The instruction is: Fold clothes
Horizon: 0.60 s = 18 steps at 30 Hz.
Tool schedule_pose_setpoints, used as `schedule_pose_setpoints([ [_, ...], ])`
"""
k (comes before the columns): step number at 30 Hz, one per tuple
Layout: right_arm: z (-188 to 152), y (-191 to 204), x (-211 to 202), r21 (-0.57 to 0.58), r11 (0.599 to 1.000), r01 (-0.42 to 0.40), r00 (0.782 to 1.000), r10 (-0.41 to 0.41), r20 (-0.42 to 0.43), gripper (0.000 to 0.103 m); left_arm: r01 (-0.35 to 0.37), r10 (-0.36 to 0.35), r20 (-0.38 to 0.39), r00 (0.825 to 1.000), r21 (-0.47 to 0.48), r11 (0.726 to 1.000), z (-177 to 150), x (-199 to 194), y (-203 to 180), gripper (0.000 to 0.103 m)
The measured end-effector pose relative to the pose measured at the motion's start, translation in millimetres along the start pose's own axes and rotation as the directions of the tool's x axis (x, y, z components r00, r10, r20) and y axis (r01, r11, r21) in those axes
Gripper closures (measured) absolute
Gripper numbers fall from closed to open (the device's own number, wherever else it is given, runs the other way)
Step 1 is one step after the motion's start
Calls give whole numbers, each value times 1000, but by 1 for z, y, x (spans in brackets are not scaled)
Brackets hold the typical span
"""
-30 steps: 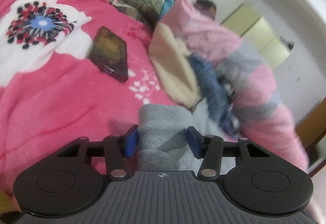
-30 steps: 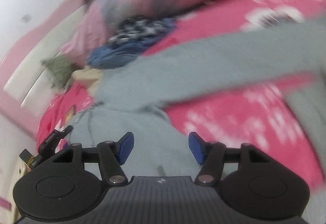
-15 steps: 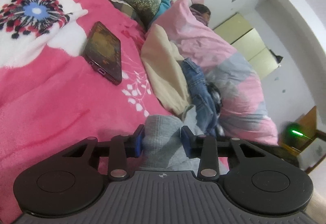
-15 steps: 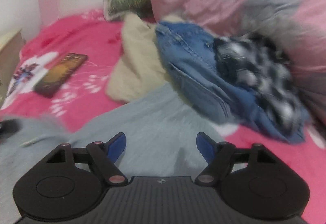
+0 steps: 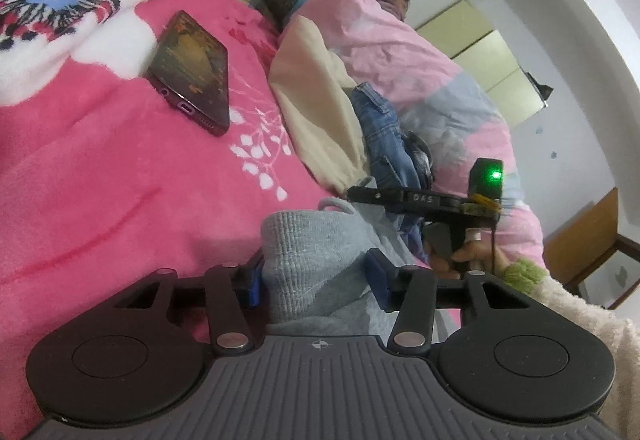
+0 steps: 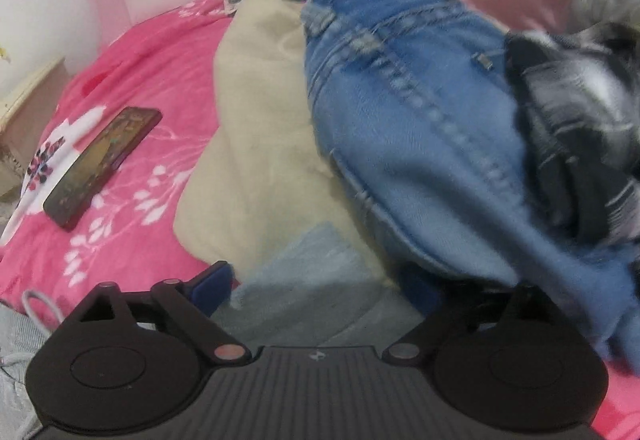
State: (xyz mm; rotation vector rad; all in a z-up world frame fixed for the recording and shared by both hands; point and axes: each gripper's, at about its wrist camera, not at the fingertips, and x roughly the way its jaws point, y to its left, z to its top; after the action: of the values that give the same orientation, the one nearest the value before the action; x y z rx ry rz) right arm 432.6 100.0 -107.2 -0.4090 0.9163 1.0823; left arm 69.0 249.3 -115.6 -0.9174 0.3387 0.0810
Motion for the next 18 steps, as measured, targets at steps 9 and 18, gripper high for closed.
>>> schedule_pose_setpoints([
  [9,-10,13,-37,-45,998,47,999,-46,24,76,21,-45,131,990,179,984,-8,-22,-23,88],
  [18,-9,15,-27,-47,995,90,996,-90,2,71,62,-66,16,998,173,983,-10,-8,-21,83],
])
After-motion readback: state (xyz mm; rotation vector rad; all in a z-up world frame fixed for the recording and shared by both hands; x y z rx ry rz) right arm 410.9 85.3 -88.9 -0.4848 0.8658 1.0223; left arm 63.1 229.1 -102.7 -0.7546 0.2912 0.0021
